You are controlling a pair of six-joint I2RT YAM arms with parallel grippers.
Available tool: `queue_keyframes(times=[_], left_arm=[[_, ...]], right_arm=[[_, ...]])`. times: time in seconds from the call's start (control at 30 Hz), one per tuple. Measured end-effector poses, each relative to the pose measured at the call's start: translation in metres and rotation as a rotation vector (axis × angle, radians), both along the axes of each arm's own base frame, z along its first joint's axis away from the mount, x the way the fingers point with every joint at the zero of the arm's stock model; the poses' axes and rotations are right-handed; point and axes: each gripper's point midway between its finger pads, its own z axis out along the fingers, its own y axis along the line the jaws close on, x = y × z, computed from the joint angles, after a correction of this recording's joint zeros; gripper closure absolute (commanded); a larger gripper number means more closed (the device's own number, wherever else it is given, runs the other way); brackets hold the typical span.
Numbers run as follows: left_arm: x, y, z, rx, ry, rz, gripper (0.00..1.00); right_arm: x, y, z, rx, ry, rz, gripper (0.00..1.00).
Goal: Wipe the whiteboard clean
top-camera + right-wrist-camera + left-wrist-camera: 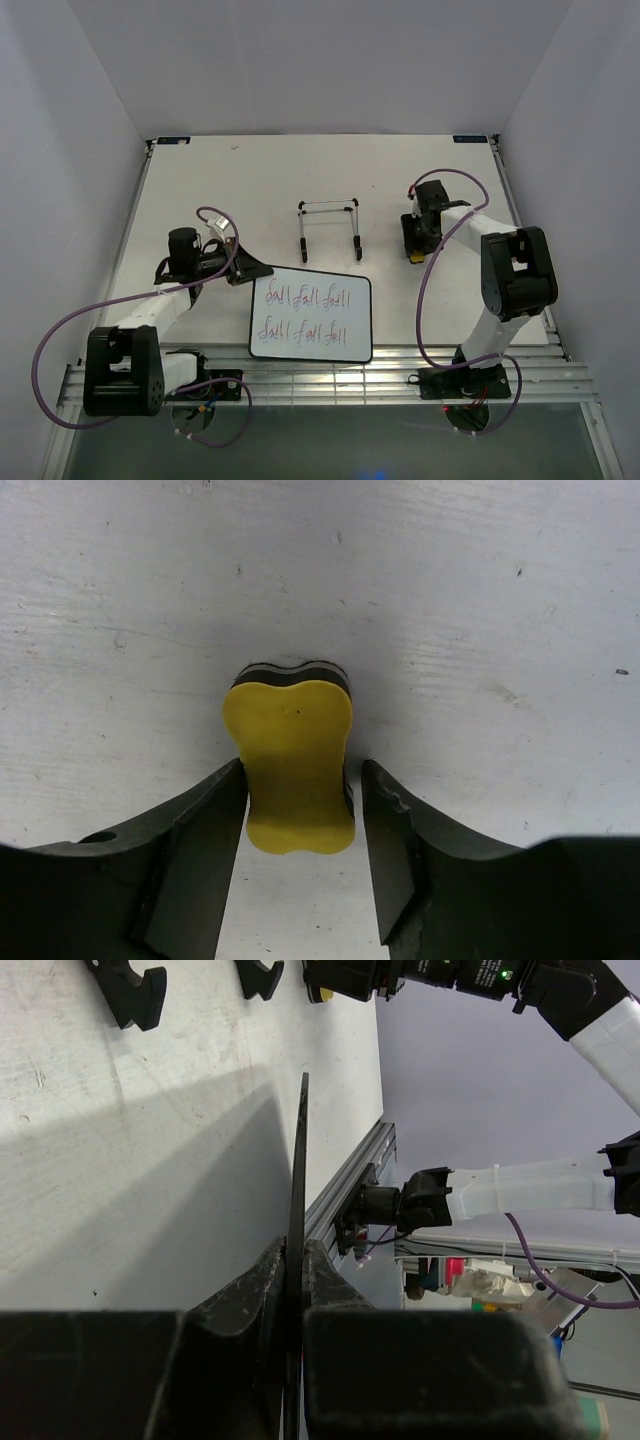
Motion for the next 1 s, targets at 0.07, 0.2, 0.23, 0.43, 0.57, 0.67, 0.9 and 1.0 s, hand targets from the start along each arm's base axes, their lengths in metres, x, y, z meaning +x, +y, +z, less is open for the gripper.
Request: queue_keyframes(times=[0.07, 0.2, 0.23, 0.43, 0.57, 0.67, 0.9, 1.0], left_arm=[[-0.001, 0.0, -0.001, 0.003, 0.006, 0.0, 1.0], [-0.001, 0.001, -0.004, 0.012, 0.014, 0.005, 1.0], [-0.001, 0.001, -0.004, 0.014, 0.013, 0.007, 1.0], [-0.001, 0.002, -0.005, 0.02, 0.015, 0.009, 1.0], [0.0, 0.002, -0.007, 0.03, 0.021, 0.015, 1.0], [0.001, 0.004, -0.009, 0.049, 0.024, 0.029, 1.0], [0.006, 0.008, -0.007, 0.084, 0.005, 0.06, 1.0], [0.007, 0.008, -0.005, 0.088, -0.007, 0.064, 1.0]], right_arm=[[-0.001, 0.0, 0.0, -0.002, 0.002, 0.004, 0.52], [-0.001, -0.001, 0.0, -0.008, 0.004, 0.004, 0.54], [-0.001, -0.001, 0.0, -0.009, 0.004, 0.003, 0.53], [-0.001, 0.0, 0.001, -0.012, 0.005, 0.01, 0.62], [-0.003, 0.006, 0.009, -0.007, -0.011, 0.026, 0.62], [-0.005, 0.022, 0.034, 0.038, -0.072, 0.064, 0.62], [-0.062, 0.126, 0.116, 0.317, -0.258, 0.364, 0.62], [-0.1, 0.175, 0.133, 0.405, -0.272, 0.501, 0.64]])
